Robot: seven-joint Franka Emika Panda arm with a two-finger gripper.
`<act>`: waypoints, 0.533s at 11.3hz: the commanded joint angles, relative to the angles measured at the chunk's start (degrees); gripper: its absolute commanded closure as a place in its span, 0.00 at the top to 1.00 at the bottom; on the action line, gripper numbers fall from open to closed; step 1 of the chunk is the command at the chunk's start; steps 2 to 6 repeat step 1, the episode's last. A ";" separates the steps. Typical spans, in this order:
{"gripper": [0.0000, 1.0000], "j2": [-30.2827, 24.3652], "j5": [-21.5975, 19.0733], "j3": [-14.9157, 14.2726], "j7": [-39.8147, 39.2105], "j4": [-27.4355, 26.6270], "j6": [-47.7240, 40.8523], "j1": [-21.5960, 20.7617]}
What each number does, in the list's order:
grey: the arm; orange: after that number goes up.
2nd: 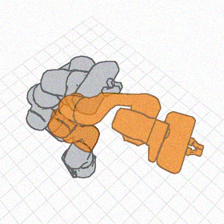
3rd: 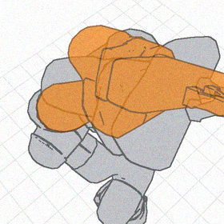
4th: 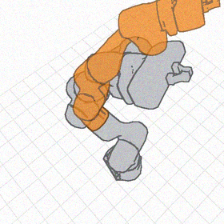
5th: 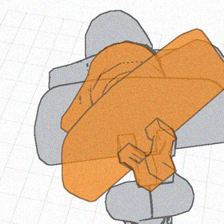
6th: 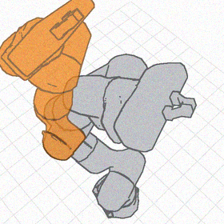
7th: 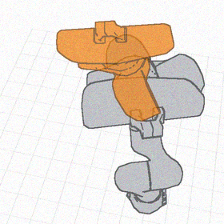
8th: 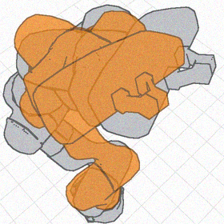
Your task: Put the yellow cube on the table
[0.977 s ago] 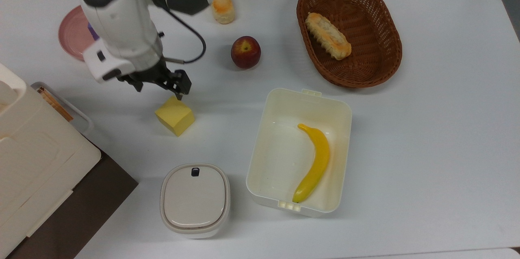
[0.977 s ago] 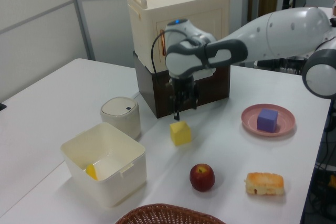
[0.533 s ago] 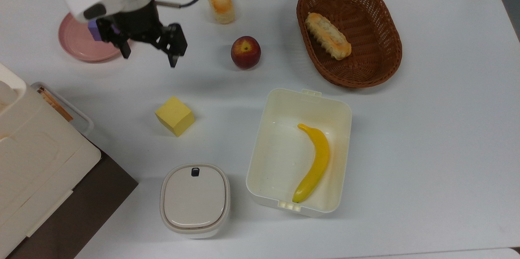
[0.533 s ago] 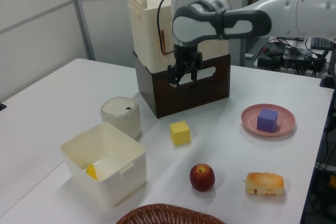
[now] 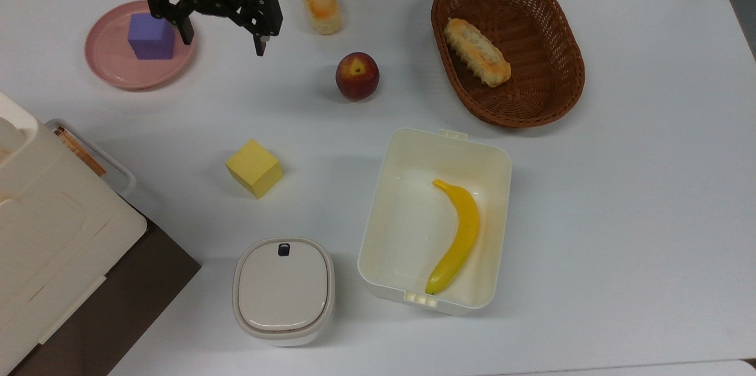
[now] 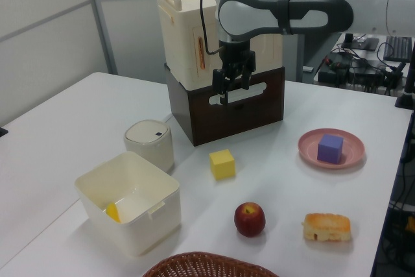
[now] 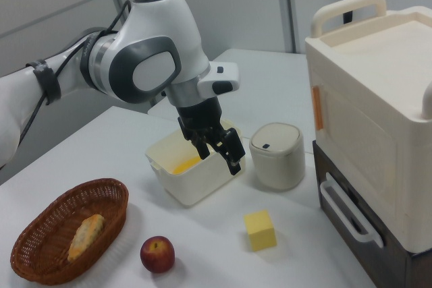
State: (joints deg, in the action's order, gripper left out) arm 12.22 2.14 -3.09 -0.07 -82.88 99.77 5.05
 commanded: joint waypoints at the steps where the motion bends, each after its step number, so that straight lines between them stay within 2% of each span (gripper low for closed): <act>1: 1.00 -1.67 0.84 -0.42 -1.95 -1.76 -0.54 -0.40; 6: 1.00 -1.67 0.84 -0.42 -1.95 -1.76 -0.54 -0.40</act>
